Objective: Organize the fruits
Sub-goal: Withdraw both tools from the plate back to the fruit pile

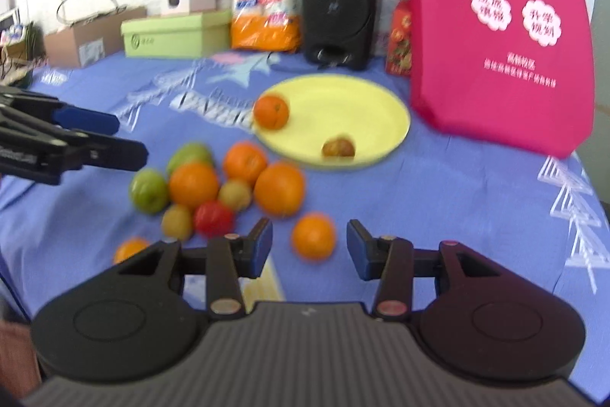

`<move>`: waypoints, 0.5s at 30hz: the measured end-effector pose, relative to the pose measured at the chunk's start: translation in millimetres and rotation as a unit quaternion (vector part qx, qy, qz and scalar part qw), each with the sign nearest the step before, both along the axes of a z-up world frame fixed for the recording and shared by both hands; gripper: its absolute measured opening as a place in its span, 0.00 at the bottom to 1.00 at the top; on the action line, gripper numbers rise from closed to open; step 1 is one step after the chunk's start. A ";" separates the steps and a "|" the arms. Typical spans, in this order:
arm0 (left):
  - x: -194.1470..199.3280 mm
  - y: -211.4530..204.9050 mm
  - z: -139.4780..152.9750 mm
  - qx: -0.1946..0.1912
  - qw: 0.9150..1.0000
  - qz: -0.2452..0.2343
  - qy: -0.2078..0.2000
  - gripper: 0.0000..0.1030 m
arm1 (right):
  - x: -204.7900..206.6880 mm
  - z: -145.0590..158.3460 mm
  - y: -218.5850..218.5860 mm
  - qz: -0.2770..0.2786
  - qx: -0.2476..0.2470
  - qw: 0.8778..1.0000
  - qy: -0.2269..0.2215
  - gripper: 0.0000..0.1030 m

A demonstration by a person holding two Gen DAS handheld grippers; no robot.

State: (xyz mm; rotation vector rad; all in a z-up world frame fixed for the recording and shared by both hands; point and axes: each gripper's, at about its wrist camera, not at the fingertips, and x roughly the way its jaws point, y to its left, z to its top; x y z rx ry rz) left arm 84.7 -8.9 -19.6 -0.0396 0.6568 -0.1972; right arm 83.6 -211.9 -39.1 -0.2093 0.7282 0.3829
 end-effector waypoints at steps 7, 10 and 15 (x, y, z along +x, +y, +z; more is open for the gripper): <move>-28.0 -32.0 -24.1 0.033 0.999 -0.026 0.010 0.69 | -6.9 -15.8 3.8 -0.010 -0.012 1.000 0.005 0.46; -24.2 -37.8 -34.2 0.028 0.999 -0.028 0.021 0.69 | -4.2 -16.2 2.4 -0.013 -0.018 1.000 0.000 0.48; -22.8 -44.9 -48.1 0.022 0.999 -0.031 0.034 0.67 | 1.3 -16.8 -0.3 -0.012 -0.013 1.000 0.002 0.48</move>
